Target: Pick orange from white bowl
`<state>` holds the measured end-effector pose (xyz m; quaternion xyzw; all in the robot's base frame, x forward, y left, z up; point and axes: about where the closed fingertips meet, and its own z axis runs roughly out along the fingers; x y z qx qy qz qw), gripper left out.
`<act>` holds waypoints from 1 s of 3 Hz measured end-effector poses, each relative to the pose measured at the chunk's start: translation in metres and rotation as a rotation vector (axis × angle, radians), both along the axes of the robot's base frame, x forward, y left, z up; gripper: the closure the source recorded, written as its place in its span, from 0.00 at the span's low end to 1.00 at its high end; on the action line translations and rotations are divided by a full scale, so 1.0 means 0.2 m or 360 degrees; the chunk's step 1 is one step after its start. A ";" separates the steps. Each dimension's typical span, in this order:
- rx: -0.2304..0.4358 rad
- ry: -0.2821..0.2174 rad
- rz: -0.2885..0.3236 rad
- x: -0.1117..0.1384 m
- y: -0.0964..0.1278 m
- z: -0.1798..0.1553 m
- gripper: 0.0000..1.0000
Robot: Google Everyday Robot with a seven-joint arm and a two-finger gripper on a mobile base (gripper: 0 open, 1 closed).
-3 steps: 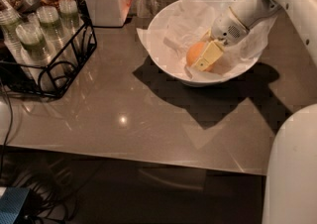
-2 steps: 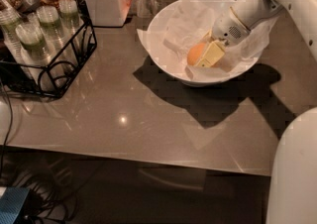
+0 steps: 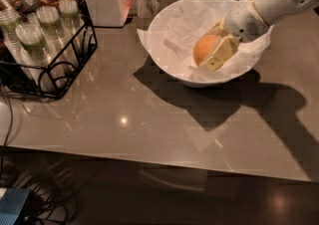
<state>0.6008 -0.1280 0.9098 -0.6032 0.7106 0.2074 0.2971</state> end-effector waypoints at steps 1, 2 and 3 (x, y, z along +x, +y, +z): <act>0.0050 -0.0129 -0.0063 -0.17 -0.04 0.12 1.00; 0.0046 -0.0264 -0.0173 -0.35 -0.10 0.24 1.00; 0.0009 -0.0405 -0.0281 -0.51 -0.15 0.35 1.00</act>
Offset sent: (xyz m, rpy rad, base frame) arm -0.1175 -0.0424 0.0790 0.0239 -0.2760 -0.2091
